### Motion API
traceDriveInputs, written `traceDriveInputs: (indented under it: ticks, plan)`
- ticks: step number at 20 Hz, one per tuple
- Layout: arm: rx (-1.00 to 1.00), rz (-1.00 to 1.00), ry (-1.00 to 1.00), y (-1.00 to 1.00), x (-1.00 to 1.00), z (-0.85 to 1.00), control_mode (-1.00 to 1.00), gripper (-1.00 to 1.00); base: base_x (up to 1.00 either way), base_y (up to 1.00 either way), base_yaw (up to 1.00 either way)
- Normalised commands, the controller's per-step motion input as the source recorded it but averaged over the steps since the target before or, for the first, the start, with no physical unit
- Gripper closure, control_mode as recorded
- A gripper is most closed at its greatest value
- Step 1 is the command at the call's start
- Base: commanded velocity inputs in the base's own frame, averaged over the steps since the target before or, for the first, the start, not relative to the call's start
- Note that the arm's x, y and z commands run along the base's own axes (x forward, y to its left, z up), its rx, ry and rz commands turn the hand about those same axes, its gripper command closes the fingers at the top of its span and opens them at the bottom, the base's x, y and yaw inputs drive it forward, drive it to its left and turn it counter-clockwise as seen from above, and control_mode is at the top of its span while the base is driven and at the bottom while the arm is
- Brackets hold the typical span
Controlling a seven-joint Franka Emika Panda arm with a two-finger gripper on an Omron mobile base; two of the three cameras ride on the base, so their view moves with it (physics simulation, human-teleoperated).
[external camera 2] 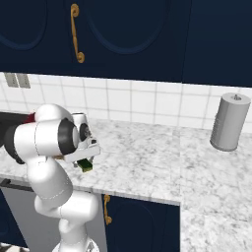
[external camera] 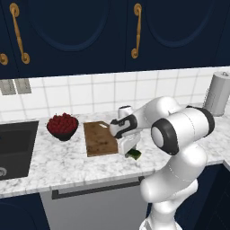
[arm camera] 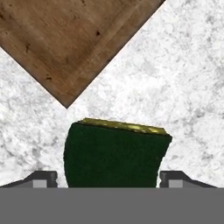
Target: Pick up the sponge from the counter and clean the cutting board by briefly scrubbing or pressing down on the cutting board. Once finished, release the sponge.
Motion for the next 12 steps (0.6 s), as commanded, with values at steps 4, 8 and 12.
traceDriveInputs:
  ticks: [4,8,12]
  plan:
    - [0.04,0.01,-0.02,0.0,-0.04,-0.35,-1.0,-1.0,0.0,0.0,0.0]
    - [0.0,0.0,-0.18,0.01,-0.5,-0.45,-1.0,-1.0,0.0,0.0,0.0]
    - [-0.01,0.0,-0.15,0.02,-0.48,-0.53,-1.0,1.0,0.0,0.0,0.0]
